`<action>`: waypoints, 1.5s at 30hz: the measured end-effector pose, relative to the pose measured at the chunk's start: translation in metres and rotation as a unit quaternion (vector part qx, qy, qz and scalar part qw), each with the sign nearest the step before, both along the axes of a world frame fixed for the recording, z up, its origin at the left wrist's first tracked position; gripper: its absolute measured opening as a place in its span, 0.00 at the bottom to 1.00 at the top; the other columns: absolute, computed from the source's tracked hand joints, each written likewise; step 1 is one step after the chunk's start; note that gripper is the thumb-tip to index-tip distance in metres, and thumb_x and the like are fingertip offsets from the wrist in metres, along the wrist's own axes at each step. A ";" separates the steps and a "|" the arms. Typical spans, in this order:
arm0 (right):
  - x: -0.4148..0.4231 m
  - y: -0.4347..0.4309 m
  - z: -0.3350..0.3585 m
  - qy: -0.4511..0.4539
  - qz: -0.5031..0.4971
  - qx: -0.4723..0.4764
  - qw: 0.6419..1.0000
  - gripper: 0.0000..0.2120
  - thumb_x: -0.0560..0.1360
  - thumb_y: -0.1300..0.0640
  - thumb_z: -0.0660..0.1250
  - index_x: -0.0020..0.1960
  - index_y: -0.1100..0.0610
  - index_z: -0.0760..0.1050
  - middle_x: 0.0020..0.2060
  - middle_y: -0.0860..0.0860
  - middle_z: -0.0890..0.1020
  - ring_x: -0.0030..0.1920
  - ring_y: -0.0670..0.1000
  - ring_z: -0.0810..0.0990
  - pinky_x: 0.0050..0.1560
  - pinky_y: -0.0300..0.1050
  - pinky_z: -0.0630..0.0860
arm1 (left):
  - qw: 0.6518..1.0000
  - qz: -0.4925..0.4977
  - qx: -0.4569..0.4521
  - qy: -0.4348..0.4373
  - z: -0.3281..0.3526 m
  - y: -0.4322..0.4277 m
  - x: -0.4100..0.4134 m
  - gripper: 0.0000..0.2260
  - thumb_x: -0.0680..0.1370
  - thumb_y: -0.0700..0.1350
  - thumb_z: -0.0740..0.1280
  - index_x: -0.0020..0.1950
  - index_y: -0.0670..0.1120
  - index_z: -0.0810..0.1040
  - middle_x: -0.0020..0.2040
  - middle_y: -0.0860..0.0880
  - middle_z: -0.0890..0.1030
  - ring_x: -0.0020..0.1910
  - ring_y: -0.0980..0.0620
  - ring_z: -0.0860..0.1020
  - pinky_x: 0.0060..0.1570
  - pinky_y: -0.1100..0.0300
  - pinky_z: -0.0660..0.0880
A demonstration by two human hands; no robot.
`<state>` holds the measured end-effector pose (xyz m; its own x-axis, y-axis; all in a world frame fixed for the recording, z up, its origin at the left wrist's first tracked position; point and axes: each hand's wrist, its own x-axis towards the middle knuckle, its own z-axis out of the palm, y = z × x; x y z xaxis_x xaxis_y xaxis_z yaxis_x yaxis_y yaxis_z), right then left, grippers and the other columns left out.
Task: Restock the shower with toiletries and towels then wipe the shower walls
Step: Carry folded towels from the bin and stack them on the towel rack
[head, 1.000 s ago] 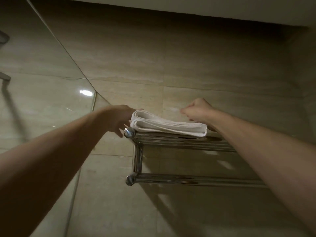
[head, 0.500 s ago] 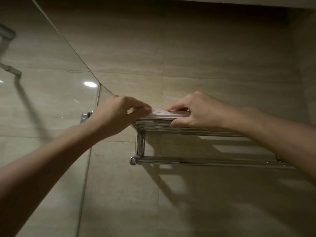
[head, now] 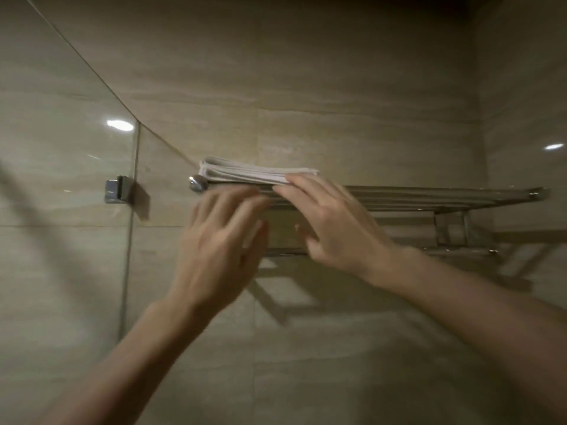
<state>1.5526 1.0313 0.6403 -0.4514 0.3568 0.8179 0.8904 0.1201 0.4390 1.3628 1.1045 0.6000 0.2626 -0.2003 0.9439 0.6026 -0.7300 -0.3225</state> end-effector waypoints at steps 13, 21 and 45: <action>0.125 -0.119 -0.200 0.258 -0.206 -0.208 0.921 0.16 0.78 0.59 0.63 0.65 0.49 0.75 0.63 0.46 0.77 0.65 0.49 0.73 0.64 0.45 0.70 | 0.897 -0.129 -0.270 0.325 -0.166 -0.028 0.171 0.25 0.76 0.62 0.51 0.69 0.55 0.71 0.64 0.52 0.79 0.62 0.47 0.78 0.54 0.53 0.77; 0.136 -0.283 -0.373 0.432 -0.322 -0.356 0.764 0.16 0.79 0.58 0.62 0.66 0.50 0.75 0.68 0.50 0.74 0.71 0.52 0.69 0.73 0.50 0.65 | 0.740 -0.156 -0.442 0.483 -0.353 -0.129 0.220 0.24 0.81 0.58 0.62 0.75 0.55 0.63 0.70 0.47 0.75 0.66 0.43 0.75 0.61 0.47 0.75; -0.178 -0.795 -0.763 0.883 -0.413 -0.191 0.116 0.22 0.80 0.58 0.64 0.73 0.57 0.67 0.67 0.59 0.75 0.62 0.56 0.76 0.61 0.43 0.72 | 0.275 -0.077 -0.717 0.636 -0.744 -0.480 0.082 0.07 0.80 0.40 0.68 0.56 0.47 0.82 0.49 0.43 0.85 0.49 0.43 0.83 0.47 0.53 0.77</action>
